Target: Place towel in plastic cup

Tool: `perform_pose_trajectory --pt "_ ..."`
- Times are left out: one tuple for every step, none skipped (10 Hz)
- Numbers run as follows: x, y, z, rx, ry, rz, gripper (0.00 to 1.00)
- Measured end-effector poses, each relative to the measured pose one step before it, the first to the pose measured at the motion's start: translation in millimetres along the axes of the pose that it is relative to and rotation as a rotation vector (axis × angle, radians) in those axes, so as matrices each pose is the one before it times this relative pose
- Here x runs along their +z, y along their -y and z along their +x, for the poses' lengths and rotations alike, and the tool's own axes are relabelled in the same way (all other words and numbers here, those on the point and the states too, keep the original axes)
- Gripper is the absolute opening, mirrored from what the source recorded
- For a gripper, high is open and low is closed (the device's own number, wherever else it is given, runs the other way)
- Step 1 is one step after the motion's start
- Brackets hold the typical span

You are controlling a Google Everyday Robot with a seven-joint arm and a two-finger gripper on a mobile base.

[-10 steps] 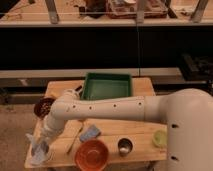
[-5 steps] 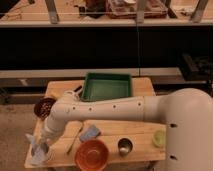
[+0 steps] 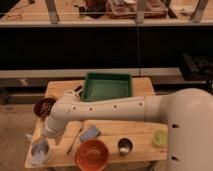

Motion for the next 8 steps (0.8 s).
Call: perform_pose_trajectory --pt "3.74 -0.31 -0.57 -0.00602 0.00630 -0.00013 0.62" --pt "1.29 -0.14 -0.18 -0.00227 0.00225 0.00016 0.62" --pt "1.02 -1.01 0.21 -0.00076 0.00088 0.00004 0.62" --pt "0.16 -0.28 0.01 0.00025 0.00025 -0.00010 0.62" --pt "0.39 0.13 -0.36 -0.00086 0.00110 -0.00010 0.62" --pt "0.63 0.02 -0.25 -0.00112 0.00201 -0.00012 0.62" --pt "0.64 -0.29 0.02 -0.00074 0.00256 -0.00066 0.62" --pt "0.17 -0.15 0.46 -0.00003 0.00085 -0.00194 0.62"
